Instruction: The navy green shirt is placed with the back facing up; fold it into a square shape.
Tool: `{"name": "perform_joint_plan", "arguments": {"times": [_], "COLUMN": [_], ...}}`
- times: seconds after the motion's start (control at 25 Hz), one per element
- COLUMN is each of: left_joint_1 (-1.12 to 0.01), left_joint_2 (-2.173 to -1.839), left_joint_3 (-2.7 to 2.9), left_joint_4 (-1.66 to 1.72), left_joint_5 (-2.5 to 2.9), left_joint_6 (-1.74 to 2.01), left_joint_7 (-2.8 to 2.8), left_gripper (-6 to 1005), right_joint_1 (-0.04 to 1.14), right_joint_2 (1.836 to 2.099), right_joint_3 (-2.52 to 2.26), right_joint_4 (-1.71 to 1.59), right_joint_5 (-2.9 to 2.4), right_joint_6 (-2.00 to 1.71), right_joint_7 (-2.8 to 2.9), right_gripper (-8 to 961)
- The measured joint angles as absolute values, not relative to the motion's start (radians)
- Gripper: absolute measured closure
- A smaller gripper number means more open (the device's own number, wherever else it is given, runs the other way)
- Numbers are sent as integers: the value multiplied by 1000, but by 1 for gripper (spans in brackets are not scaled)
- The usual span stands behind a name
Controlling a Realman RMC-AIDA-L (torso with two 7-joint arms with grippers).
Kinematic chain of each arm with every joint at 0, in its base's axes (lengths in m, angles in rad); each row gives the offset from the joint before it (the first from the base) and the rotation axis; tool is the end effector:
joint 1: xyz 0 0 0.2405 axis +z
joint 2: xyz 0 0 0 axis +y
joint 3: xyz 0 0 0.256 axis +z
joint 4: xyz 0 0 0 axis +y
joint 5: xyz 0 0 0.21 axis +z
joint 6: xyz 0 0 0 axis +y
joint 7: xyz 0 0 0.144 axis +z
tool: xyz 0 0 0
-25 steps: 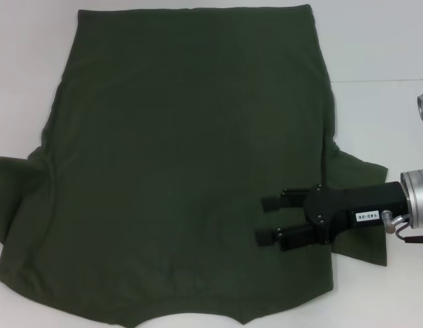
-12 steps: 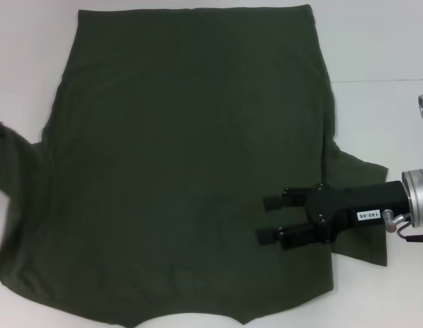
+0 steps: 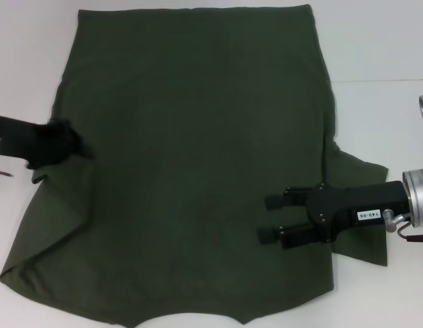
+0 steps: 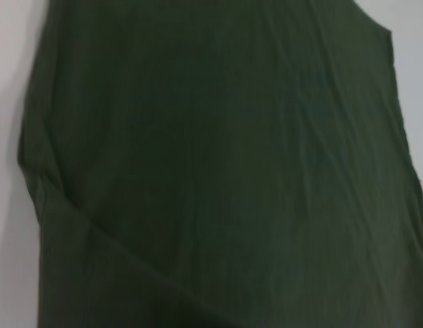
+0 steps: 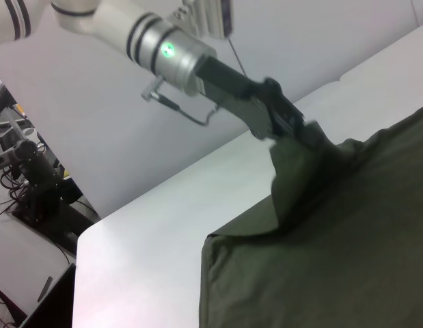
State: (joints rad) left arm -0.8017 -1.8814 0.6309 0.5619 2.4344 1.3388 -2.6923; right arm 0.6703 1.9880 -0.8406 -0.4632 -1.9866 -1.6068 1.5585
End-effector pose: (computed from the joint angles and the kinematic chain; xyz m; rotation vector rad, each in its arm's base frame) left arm -0.2692 0.4172 0.0612 -1.9773 -1.9782 -0.3184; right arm 0.2377 0.3380 -0.0136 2.9477 -0.8451 -0.6548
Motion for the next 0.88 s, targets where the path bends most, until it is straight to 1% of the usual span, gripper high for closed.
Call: {"name": "perform_joint_plan", "arguments": {"times": [0.12,0.32,0.4,0.44,0.48,0.6,0.76,0.88], "left_joint_1": [-813,-837,-842,-842,-846,-846,-837,-809], "left_joint_2": [-1916,-1969,-1987,-1987,-1997,-1997,-1988,-1982], "left_joint_3": [632,652,648,648,635,630,633,630], "left_joint_4": [511,455,461,461,469,470,476,512], "left_joint_5": [2434,2433,2421,2421,2386,2360,2351,2331], "left_joint_6": [1249,1110,1087,1087,1076,1070,1070,1094], "left_joint_7": [-2694,-2695,-2695,-2695,-2695,-2695,-2695,-2697], "left_gripper": [978,923,841,800,759,648,509,244], "right_joint_1": [670,674,676,677,678,680,681,681], "right_joint_2": [1987,1987,1986,1986,1986,1986,1987,1988], "right_joint_3": [-841,-841,-841,-841,-841,-841,-841,-841], "right_joint_4": [-463,-463,-463,-463,-463,-463,-463,-463], "right_joint_5": [-1987,-1987,-1987,-1987,-1987,-1987,-1986,-1986], "right_joint_6": [-1607,-1607,-1607,-1608,-1608,-1608,-1608,-1608], "right_joint_7": [1560,1566,1567,1568,1568,1568,1570,1571], "right_gripper": [12,12,12,12,12,12,12,12]}}
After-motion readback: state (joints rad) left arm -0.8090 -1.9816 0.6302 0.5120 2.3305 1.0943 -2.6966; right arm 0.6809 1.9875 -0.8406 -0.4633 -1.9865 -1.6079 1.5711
